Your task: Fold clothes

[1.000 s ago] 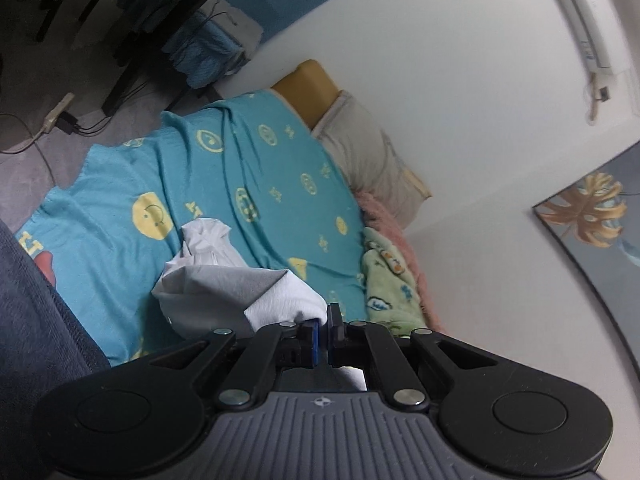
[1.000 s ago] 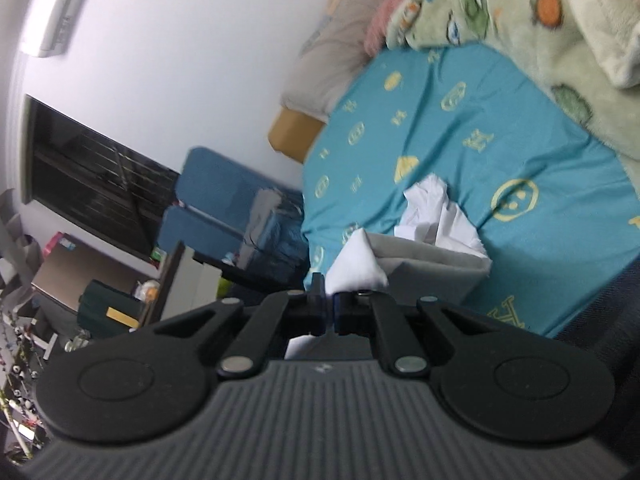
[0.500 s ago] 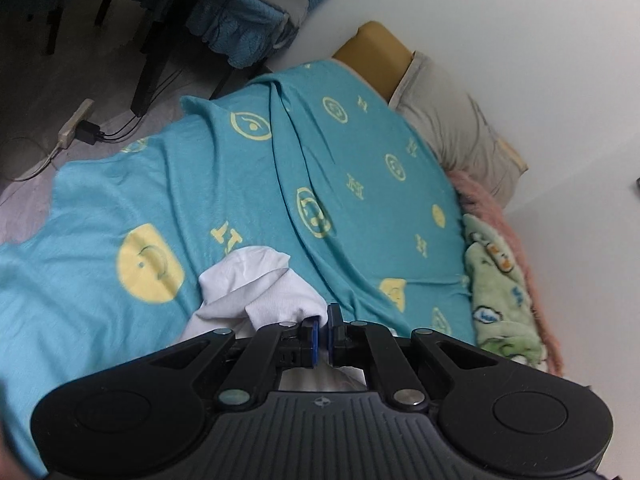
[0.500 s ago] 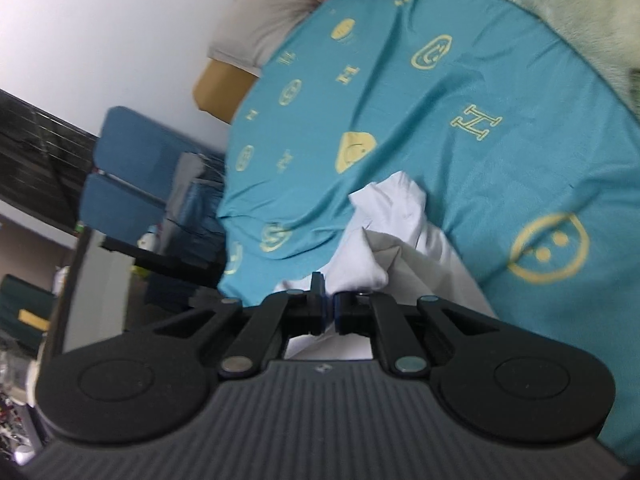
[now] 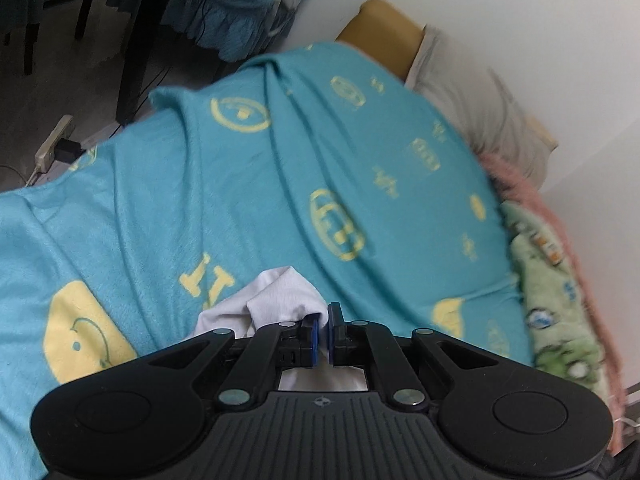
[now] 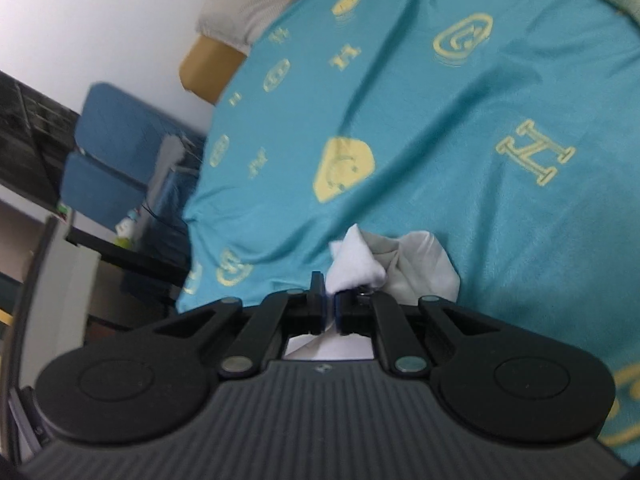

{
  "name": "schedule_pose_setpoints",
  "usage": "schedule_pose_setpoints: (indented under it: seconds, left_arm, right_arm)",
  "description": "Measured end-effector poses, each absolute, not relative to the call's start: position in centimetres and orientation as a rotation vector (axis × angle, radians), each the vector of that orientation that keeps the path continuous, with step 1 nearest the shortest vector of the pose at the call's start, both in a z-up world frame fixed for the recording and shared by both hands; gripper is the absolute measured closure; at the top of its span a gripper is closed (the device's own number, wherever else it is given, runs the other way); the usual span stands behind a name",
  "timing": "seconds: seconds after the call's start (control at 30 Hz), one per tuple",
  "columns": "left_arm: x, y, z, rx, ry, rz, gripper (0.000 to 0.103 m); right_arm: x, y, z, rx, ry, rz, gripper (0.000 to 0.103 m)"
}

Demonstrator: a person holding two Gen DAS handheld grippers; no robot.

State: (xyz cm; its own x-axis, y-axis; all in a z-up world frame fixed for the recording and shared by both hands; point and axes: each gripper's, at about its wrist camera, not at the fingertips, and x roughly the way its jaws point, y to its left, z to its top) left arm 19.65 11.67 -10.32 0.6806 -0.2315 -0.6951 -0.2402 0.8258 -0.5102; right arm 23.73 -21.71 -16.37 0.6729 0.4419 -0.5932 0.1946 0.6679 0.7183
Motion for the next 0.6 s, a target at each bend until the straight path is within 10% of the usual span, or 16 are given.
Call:
schedule_pose_setpoints:
  seconds: [0.27,0.4,0.6]
  left_arm:
    - [21.5,10.9,-12.1,-0.526,0.864,0.008,0.088]
    - [20.5,11.1,-11.0,-0.548,0.860,-0.018,0.046]
    - [16.3,10.8,-8.0,-0.531,0.837,-0.050,0.020]
  right_arm:
    - [23.4,-21.7,-16.5,0.827,0.869,0.165,0.090]
    - [21.9,-21.8,-15.3,0.836,0.821,0.165,0.035]
    - [19.2,-21.9,-13.4,0.862,0.772,0.156,0.028]
